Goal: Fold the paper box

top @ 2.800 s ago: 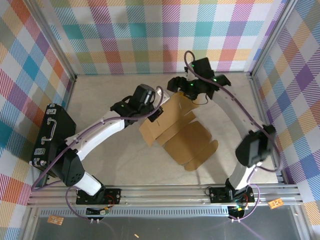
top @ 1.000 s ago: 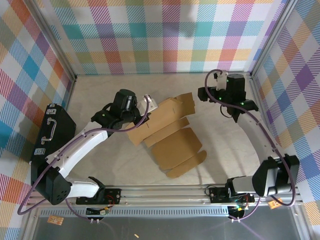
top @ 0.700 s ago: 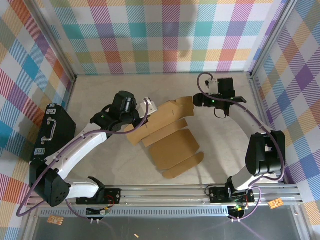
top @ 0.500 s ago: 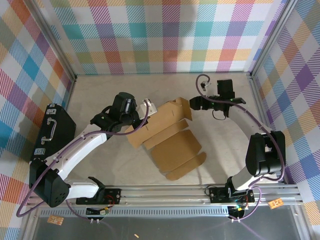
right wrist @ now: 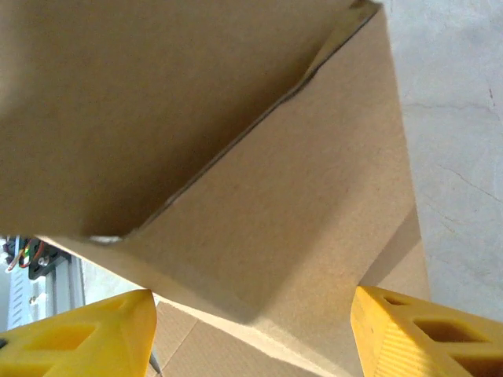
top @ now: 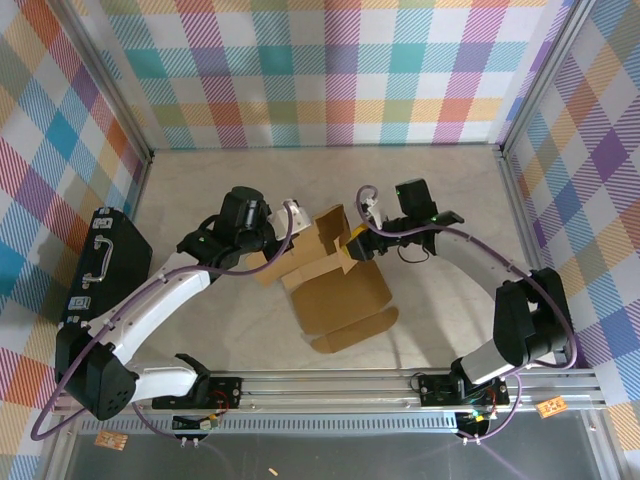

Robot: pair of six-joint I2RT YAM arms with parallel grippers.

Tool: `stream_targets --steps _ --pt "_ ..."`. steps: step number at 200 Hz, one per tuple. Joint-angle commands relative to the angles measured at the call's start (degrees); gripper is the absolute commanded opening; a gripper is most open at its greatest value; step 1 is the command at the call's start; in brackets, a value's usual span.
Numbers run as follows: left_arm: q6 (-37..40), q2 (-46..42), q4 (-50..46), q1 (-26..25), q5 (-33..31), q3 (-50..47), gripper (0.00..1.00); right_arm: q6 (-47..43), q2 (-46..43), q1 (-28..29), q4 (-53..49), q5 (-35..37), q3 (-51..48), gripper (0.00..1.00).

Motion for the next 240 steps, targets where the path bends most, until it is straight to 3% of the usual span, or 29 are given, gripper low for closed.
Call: stream_targets --steps 1,21,35,60,78,98,157,183,240 --pt "-0.42 -0.55 2.79 -0.09 0.61 -0.24 0.0 -2.28 -3.08 0.07 0.95 -2.75 -0.04 0.68" --pt "-1.33 0.0 2.81 -0.03 -3.98 0.04 0.0 2.0 -7.93 -0.09 5.76 4.78 -2.55 0.78" --pt "-2.22 0.3 2.79 0.15 -6.06 0.47 0.0 10.47 -12.49 -1.24 12.78 13.26 -6.84 0.84" --pt "-3.18 0.37 2.34 0.32 -4.53 0.75 0.0 26.16 -16.4 -9.15 18.77 19.78 -11.79 0.86" --pt "-3.96 0.39 2.33 0.35 -3.69 0.84 0.0 35.66 -14.58 -14.43 14.05 24.99 -11.65 0.84" --pt "-4.78 0.64 1.63 0.46 -3.8 1.27 0.0 38.96 -9.97 -16.27 5.74 30.54 -8.76 0.78" --pt "-9.19 1.76 -0.29 0.42 -4.29 2.68 0.0 42.12 3.68 -14.59 10.17 18.52 -7.86 0.51" --pt "-10.3 2.08 -0.12 0.46 -4.76 2.75 0.0 40.55 9.23 -11.52 14.05 9.44 -5.52 0.38" --pt "-12.46 3.13 0.86 0.43 -5.17 2.87 0.0 33.34 15.44 -3.98 11.05 4.52 -0.29 0.27"
